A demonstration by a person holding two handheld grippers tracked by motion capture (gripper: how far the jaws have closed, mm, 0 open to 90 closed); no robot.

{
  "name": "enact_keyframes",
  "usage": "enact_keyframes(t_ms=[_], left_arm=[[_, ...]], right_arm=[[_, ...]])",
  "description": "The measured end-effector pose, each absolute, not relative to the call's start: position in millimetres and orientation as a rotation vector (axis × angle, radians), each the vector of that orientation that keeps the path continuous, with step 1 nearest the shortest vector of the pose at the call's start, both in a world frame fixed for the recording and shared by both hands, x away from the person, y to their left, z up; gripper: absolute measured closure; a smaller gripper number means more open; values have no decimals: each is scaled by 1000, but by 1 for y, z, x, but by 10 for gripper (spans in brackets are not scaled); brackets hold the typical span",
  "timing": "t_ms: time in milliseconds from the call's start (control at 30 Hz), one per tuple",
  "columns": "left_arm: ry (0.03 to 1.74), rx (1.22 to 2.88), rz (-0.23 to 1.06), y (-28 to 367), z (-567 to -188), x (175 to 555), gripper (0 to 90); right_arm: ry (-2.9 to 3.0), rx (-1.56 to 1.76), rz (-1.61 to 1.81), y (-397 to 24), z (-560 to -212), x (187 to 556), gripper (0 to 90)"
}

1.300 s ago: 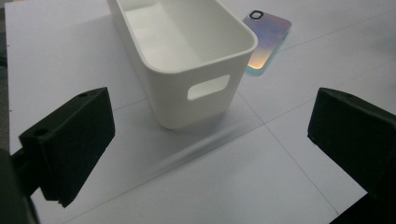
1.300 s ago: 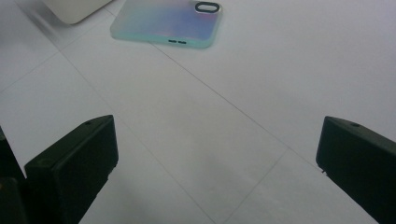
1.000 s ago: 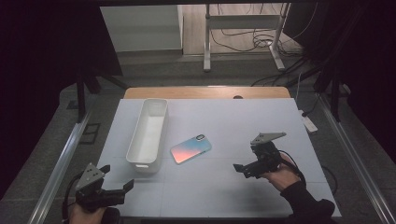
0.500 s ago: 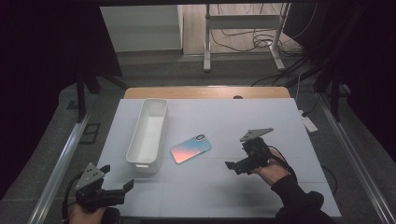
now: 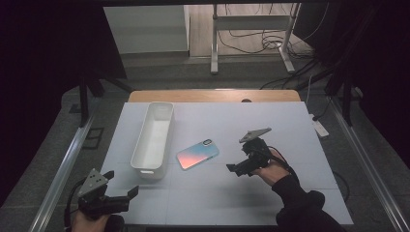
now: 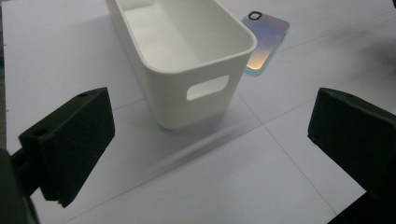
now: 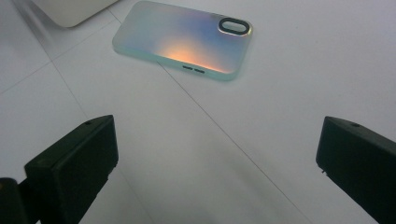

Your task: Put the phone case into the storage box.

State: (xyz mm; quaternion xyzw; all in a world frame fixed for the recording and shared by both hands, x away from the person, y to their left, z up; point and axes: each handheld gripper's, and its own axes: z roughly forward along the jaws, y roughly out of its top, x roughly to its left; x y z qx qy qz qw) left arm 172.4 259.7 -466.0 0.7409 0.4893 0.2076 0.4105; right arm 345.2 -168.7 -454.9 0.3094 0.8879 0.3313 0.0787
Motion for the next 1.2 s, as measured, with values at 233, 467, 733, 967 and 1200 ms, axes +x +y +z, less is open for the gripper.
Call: enact_keyframes(t_ms=[233,467,733,967,1200], left_arm=[[1232,1864,522,260,-466,172,13],[1232,1860,519,260,-466,173,14],[1232,1860,516,261,-466,173,13],[1232,1859,513,261,-466,173,13],[1232,1858,511,261,-466,173,13]], right_arm=[[2676,910,983,-157,-457,351,0],[2697,870,968,-145,-459,358,0],[2695,851,970,-132,-458,365,0],[2721,832,951,-120,-462,369,0],[2734,817,942,-108,-463,375,0]])
